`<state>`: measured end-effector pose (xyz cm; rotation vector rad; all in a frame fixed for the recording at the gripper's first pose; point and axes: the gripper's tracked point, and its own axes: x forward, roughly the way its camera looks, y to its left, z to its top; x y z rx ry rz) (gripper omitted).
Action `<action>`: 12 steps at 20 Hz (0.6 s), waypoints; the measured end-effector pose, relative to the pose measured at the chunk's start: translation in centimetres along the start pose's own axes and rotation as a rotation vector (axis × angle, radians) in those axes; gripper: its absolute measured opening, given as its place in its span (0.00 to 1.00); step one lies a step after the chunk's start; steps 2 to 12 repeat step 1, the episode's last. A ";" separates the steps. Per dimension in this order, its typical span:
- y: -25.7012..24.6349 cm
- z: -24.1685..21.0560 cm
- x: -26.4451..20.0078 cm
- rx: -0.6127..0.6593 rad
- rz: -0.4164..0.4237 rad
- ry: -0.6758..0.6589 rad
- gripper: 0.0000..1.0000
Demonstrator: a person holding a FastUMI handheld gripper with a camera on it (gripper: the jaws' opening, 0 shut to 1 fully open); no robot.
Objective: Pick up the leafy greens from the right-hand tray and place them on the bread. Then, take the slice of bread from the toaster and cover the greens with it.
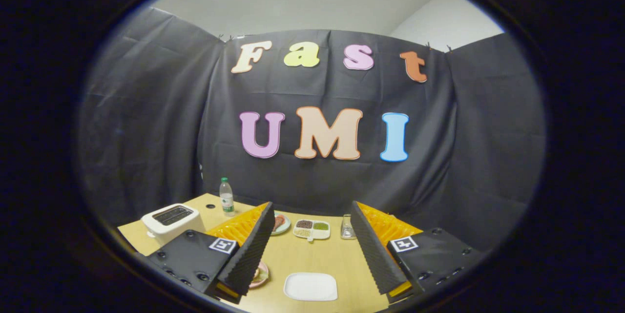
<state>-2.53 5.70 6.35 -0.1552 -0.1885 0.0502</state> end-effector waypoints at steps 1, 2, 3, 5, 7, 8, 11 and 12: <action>-0.2 -0.1 0.1 0.009 0.008 -0.001 0.98; -0.2 -0.1 0.1 0.009 0.008 -0.001 0.98; -0.2 -0.1 0.1 0.009 0.008 -0.001 0.98; -0.2 -0.1 0.1 0.009 0.008 -0.001 0.98; -0.2 -0.1 0.1 0.009 0.008 -0.001 0.98; -0.2 -0.1 0.1 0.009 0.008 -0.001 0.98; -0.2 -0.1 0.1 0.009 0.008 -0.001 0.98; -0.2 -0.1 0.1 0.009 0.008 -0.001 0.98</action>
